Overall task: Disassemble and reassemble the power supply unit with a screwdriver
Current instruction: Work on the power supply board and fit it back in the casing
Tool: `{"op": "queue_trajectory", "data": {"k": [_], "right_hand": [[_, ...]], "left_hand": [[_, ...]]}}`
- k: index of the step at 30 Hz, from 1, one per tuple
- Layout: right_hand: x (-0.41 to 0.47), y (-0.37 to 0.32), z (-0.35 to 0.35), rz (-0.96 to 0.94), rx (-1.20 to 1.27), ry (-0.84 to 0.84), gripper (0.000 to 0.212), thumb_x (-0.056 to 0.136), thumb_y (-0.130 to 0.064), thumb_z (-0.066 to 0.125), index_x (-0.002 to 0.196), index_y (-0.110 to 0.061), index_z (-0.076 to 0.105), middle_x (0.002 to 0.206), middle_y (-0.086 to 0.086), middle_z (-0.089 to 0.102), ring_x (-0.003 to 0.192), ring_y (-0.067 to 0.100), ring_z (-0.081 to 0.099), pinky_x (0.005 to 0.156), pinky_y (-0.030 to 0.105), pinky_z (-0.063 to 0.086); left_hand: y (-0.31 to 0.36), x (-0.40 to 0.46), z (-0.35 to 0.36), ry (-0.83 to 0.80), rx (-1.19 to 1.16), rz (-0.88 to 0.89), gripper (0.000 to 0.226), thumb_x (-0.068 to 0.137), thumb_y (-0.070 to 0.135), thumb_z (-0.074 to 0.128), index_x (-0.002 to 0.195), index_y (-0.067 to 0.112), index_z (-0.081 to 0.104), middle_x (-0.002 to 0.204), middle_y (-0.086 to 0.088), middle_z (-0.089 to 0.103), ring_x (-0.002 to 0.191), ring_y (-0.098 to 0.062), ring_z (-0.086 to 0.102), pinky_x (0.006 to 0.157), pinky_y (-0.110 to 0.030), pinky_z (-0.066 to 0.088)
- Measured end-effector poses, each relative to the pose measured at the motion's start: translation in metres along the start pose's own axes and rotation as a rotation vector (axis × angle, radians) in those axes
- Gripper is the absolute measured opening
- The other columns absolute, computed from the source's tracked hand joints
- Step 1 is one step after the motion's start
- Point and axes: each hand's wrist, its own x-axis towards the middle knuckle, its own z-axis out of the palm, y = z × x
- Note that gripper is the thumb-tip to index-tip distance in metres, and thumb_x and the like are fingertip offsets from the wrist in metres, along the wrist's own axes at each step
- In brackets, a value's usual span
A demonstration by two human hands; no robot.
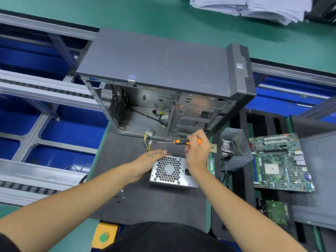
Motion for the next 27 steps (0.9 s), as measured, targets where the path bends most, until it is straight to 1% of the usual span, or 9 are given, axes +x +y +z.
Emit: {"op": "queue_trajectory", "data": {"k": [3, 5, 8, 10, 14, 18, 22, 24, 27], "right_hand": [[0.001, 0.002, -0.001, -0.001, -0.003, 0.0, 0.021, 0.089, -0.016, 0.048, 0.069, -0.011, 0.045, 0.048, 0.0, 0.042, 0.045, 0.024, 0.041, 0.052, 0.027, 0.037], [0.001, 0.002, -0.001, -0.005, -0.007, 0.001, 0.023, 0.09, -0.013, 0.047, 0.068, -0.014, 0.045, 0.048, -0.002, 0.042, 0.045, 0.025, 0.041, 0.058, 0.027, 0.04], [0.001, -0.001, 0.0, -0.008, -0.022, -0.009, 0.029, 0.09, -0.015, 0.05, 0.064, -0.025, 0.044, 0.048, -0.004, 0.043, 0.045, 0.024, 0.042, 0.051, 0.031, 0.037], [0.0, -0.001, 0.0, -0.012, -0.034, -0.013, 0.031, 0.09, -0.014, 0.051, 0.063, -0.028, 0.043, 0.048, -0.005, 0.042, 0.045, 0.024, 0.042, 0.051, 0.032, 0.036], [0.001, 0.001, 0.0, -0.012, -0.03, -0.003, 0.027, 0.09, -0.015, 0.049, 0.065, -0.022, 0.044, 0.047, -0.004, 0.042, 0.045, 0.024, 0.042, 0.05, 0.029, 0.035], [0.002, 0.0, -0.001, -0.027, -0.021, -0.008, 0.025, 0.09, -0.014, 0.049, 0.065, -0.019, 0.044, 0.047, -0.003, 0.042, 0.044, 0.023, 0.042, 0.049, 0.028, 0.036], [0.01, -0.014, -0.009, -0.058, -0.007, 0.018, 0.026, 0.089, -0.008, 0.047, 0.064, -0.016, 0.044, 0.05, -0.003, 0.041, 0.044, 0.024, 0.04, 0.048, 0.024, 0.036], [0.018, -0.025, -0.02, -0.108, -0.031, 0.024, 0.027, 0.087, -0.005, 0.047, 0.063, -0.015, 0.043, 0.052, -0.002, 0.041, 0.046, 0.023, 0.039, 0.046, 0.026, 0.034], [0.028, -0.045, -0.035, -0.229, -0.097, -0.028, 0.02, 0.082, -0.001, 0.045, 0.062, -0.003, 0.042, 0.056, 0.008, 0.041, 0.053, 0.03, 0.036, 0.051, 0.028, 0.031]], "left_hand": [[-0.001, 0.001, 0.004, 0.04, -0.025, 0.016, 0.033, 0.104, 0.038, 0.054, 0.116, 0.013, 0.072, 0.113, -0.005, 0.076, 0.109, -0.02, 0.071, 0.1, -0.03, 0.05], [-0.002, 0.001, 0.005, 0.046, -0.025, 0.012, 0.035, 0.104, 0.039, 0.054, 0.116, 0.012, 0.071, 0.112, -0.005, 0.077, 0.107, -0.02, 0.071, 0.099, -0.03, 0.051], [-0.002, 0.001, 0.004, 0.05, -0.009, 0.007, 0.035, 0.104, 0.04, 0.053, 0.117, 0.012, 0.071, 0.111, -0.004, 0.077, 0.109, -0.02, 0.071, 0.1, -0.03, 0.051], [-0.003, 0.001, 0.004, 0.053, -0.003, 0.02, 0.036, 0.105, 0.04, 0.053, 0.117, 0.011, 0.071, 0.112, -0.004, 0.077, 0.11, -0.021, 0.071, 0.101, -0.031, 0.05], [-0.006, 0.001, 0.004, 0.04, -0.011, 0.049, 0.037, 0.105, 0.039, 0.053, 0.117, 0.009, 0.07, 0.113, -0.006, 0.076, 0.109, -0.02, 0.071, 0.1, -0.029, 0.051], [-0.007, 0.001, 0.004, 0.04, 0.003, 0.093, 0.032, 0.105, 0.037, 0.053, 0.11, 0.01, 0.07, 0.113, -0.007, 0.076, 0.105, -0.016, 0.071, 0.1, -0.028, 0.05], [-0.01, 0.0, 0.005, 0.061, 0.059, 0.158, 0.026, 0.104, 0.036, 0.053, 0.096, 0.018, 0.071, 0.106, 0.002, 0.074, 0.108, -0.008, 0.064, 0.107, -0.028, 0.039], [-0.012, 0.0, 0.005, 0.075, 0.064, 0.164, 0.028, 0.104, 0.035, 0.053, 0.103, 0.015, 0.073, 0.112, 0.002, 0.074, 0.116, -0.012, 0.063, 0.109, -0.028, 0.038], [-0.013, 0.001, 0.004, 0.068, 0.027, 0.144, 0.036, 0.105, 0.035, 0.053, 0.116, 0.007, 0.071, 0.115, -0.007, 0.075, 0.113, -0.02, 0.069, 0.103, -0.03, 0.049]]}}
